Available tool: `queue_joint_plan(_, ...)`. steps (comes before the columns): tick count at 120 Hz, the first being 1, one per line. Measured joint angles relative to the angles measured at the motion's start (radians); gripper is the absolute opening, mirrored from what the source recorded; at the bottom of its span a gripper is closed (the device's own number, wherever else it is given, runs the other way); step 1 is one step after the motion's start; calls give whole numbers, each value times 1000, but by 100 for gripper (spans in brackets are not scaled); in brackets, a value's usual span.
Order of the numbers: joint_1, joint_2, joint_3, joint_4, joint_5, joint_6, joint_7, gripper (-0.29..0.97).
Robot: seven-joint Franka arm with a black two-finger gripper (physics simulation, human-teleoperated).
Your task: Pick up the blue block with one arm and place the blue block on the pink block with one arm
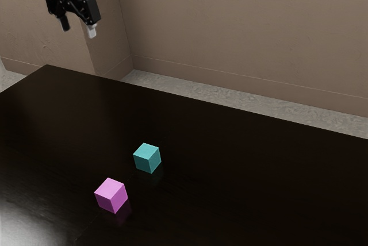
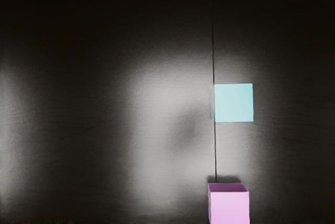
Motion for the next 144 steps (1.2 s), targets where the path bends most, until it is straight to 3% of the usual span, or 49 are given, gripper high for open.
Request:
queue_joint_plan(28, 7, 10, 2, -61, 2, 15, -1, 68)
queue_joint_plan(49, 53, 65, 2, -374, -37, 275, 33, 68)
queue_joint_plan(66, 60, 156, 2, -419, -133, 441, 28, 68)
queue_joint_plan(104, 49, 327, -32, -447, -205, 665, -8, 68)
queue_joint_plan(123, -22, 217, -41, -664, -234, 798, -22, 68)
queue_joint_plan(144, -28, 253, -44, -699, -263, 894, -34, 68)
